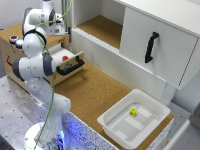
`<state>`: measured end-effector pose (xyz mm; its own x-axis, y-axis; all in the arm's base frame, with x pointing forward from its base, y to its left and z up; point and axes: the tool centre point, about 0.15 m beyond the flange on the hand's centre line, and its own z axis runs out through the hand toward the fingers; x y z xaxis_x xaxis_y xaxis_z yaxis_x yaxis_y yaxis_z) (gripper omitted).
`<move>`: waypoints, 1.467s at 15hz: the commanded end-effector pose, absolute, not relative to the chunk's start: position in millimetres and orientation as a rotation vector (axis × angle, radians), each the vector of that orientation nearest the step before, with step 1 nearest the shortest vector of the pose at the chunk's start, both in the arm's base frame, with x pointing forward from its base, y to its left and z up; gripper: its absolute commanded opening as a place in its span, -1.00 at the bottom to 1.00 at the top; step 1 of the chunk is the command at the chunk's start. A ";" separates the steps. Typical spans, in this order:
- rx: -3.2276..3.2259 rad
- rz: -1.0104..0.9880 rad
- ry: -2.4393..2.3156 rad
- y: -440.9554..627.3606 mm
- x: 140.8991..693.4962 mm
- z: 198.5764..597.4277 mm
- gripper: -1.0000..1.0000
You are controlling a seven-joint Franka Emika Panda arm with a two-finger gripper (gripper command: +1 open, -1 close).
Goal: Go towards the drawer and place the purple object
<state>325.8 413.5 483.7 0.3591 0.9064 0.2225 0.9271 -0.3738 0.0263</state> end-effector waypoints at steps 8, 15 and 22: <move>-2.289 0.167 -2.210 484.6 347.9 458.2 1.00; -2.241 0.181 -2.192 484.6 330.1 443.8 -1.00; -2.263 0.160 -2.132 475.4 324.9 443.7 -1.00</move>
<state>319.5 466.7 435.5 0.0314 0.9995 0.0046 0.9983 -0.0311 -0.0484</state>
